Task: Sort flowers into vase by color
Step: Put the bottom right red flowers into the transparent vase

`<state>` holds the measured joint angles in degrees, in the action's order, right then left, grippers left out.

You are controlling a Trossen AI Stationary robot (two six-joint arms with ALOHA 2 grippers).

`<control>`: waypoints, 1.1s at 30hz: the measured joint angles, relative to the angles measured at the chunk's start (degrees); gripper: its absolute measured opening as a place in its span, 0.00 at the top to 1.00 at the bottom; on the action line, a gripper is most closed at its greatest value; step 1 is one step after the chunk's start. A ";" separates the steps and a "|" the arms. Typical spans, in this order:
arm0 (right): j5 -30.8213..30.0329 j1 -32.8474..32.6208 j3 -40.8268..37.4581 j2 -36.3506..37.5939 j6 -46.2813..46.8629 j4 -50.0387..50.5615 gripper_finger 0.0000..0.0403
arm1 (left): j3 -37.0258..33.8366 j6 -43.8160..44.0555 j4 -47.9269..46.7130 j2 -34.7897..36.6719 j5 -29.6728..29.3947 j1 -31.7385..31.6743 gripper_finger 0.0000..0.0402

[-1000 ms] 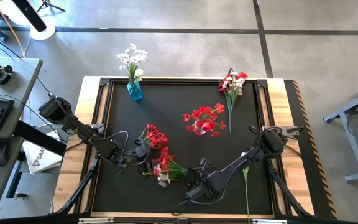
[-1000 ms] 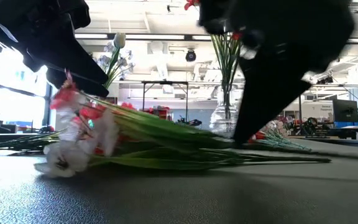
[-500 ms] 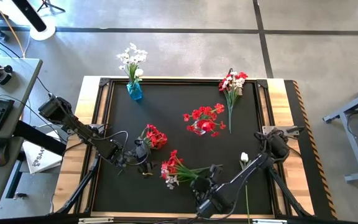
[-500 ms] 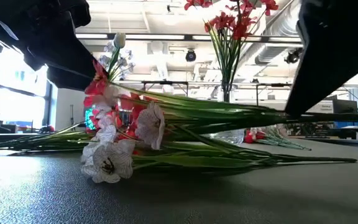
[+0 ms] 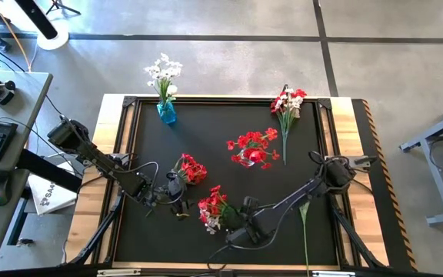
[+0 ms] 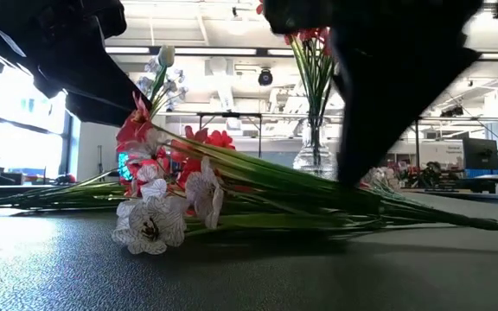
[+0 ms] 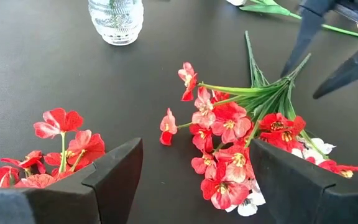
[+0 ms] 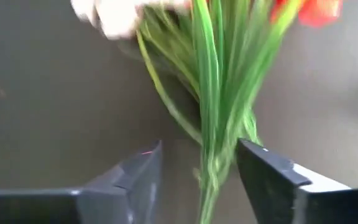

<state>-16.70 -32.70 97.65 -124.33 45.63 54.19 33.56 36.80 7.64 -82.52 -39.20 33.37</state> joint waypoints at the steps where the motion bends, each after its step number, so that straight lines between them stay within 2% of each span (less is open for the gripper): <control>1: 1.55 0.03 0.00 0.00 0.89 1.59 0.47 | 0.00 0.00 -0.02 0.00 0.02 0.06 0.30; 5: 5.00 -1.31 0.00 0.00 4.31 7.08 0.40 | 0.00 0.02 -0.02 0.00 0.02 0.08 0.30; 11: 4.51 -3.08 0.00 0.00 4.98 6.90 0.43 | 0.00 0.02 -0.02 0.00 0.02 0.08 0.30; 15: 1.98 -2.38 -1.94 0.11 3.97 3.81 0.51 | 0.00 0.03 -0.02 0.00 0.04 0.08 0.30; 20: 2.38 -0.48 -6.74 0.17 1.90 -3.34 0.59 | 0.00 -0.32 -0.02 0.00 0.02 0.08 0.30; 25: 1.93 0.43 -7.67 0.26 -0.05 -8.24 0.71 | 0.02 -0.42 -0.02 0.00 0.04 0.08 0.30; 31: -3.88 -0.29 -7.72 0.02 0.36 -7.51 0.95 | 0.02 -0.42 -0.11 0.00 0.02 0.12 0.30; 33: -6.61 -1.10 -7.78 0.25 0.91 -6.01 0.97 | 0.02 -0.42 -0.06 0.00 0.02 0.12 0.30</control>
<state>-23.31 -33.81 89.86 -124.08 46.55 48.19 33.58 36.38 7.57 -82.52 -39.18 33.50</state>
